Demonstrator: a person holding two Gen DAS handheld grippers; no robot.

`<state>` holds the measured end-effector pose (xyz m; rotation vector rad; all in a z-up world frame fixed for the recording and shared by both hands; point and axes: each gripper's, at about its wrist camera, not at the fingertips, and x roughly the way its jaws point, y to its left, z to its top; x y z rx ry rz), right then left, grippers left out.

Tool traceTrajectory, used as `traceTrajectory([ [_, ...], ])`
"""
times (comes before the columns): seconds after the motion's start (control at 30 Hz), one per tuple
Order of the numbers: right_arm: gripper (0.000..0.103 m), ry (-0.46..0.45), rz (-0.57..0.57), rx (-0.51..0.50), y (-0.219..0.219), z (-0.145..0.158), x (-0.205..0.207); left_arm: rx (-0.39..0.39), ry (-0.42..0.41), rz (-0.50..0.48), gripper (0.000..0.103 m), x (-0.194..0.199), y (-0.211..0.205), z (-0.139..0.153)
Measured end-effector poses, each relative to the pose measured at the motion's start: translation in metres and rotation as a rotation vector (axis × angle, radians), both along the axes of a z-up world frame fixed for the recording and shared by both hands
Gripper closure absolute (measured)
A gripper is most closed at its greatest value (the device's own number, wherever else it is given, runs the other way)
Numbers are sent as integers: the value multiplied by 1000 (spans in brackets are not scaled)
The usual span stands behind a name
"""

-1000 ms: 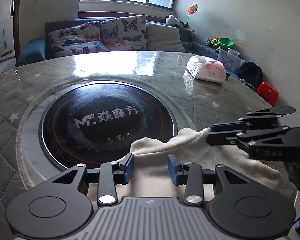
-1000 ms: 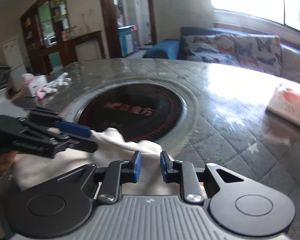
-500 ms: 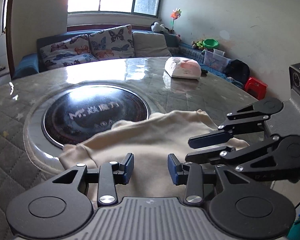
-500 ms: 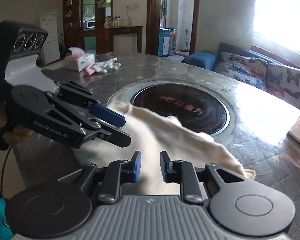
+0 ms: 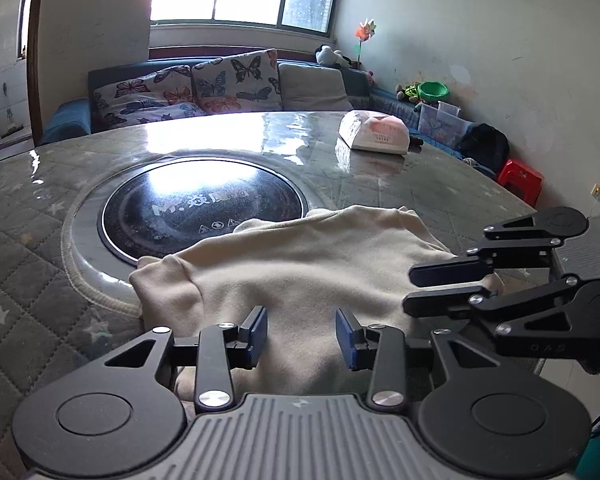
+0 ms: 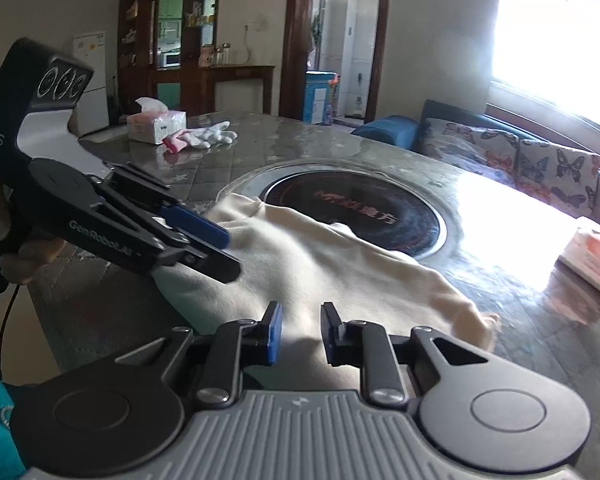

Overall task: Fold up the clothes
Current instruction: 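Lay the folded hem down and open both grippers over the sweatshirt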

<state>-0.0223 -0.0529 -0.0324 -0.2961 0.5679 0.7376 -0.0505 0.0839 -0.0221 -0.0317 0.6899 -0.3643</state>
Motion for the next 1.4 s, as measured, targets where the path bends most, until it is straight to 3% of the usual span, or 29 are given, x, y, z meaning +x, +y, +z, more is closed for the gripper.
traceTrajectory([
  [0.23,79,4,-9,-8,-4,-15,-7,-3,9,18,59,-7,1,-7],
  [0.4,68,-30,-47,40,-14,-6,-14,-10,-6,32,54,-12,4,2],
  [0.6,67,8,-96,50,-31,-15,-13,-14,20,51,50,-15,8,-10],
  [1.1,63,54,-165,126,-56,-22,-13,-19,18,54,37,-19,7,-3],
  [1.27,60,29,-150,138,-56,-11,-7,-64,14,73,35,-20,17,1],
  [1.4,60,64,-149,142,-55,-20,2,-90,42,79,36,-18,23,-9],
])
